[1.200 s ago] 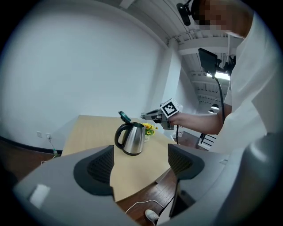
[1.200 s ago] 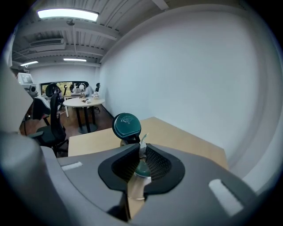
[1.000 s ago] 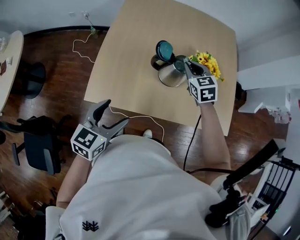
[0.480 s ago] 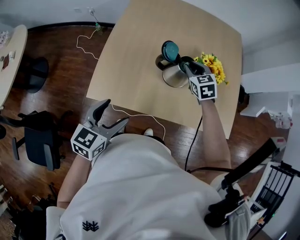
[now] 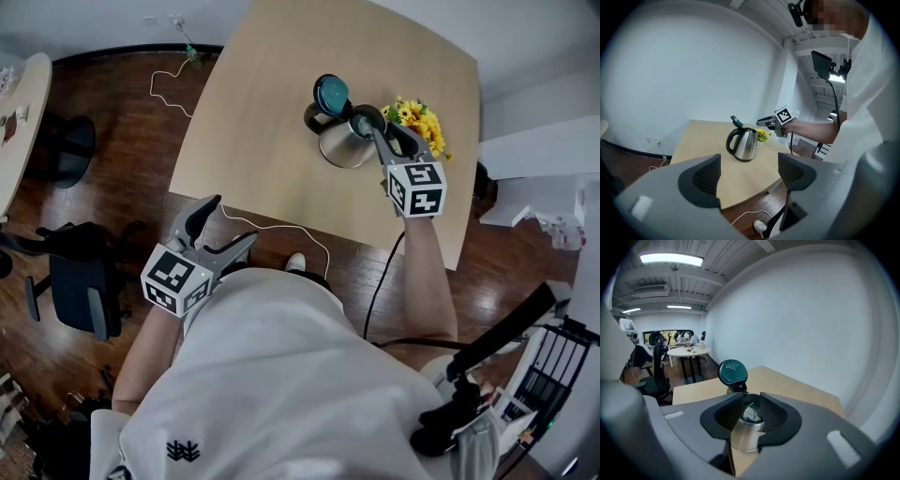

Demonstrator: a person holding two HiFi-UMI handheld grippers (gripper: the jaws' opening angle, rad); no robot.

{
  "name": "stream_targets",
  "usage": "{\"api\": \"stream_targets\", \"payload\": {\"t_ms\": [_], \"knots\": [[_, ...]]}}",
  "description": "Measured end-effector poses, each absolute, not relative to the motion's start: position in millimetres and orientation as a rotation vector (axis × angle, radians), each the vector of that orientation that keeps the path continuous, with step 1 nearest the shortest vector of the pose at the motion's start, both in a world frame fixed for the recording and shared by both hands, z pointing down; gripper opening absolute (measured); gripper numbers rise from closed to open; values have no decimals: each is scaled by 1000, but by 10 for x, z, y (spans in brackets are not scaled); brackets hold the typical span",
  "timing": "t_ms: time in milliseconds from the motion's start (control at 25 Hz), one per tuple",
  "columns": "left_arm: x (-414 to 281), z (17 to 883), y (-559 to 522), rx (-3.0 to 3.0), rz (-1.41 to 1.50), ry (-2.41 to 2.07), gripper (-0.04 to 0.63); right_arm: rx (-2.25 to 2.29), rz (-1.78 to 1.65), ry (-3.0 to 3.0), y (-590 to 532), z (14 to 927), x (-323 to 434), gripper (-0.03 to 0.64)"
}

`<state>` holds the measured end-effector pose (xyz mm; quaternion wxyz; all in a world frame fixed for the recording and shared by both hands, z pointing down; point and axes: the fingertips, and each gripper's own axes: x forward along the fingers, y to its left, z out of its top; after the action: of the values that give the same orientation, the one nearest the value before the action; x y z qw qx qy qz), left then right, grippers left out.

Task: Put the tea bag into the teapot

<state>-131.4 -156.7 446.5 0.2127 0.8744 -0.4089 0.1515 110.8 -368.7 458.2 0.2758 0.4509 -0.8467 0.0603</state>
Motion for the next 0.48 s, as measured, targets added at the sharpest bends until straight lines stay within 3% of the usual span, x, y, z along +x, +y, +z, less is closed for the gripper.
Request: {"api": "stream_targets", "payload": {"t_ms": [480], "knots": [[-708,4621,-934,2354,492,-1117,376,1138,296,-2423,-2160,4705,1432,132]]}}
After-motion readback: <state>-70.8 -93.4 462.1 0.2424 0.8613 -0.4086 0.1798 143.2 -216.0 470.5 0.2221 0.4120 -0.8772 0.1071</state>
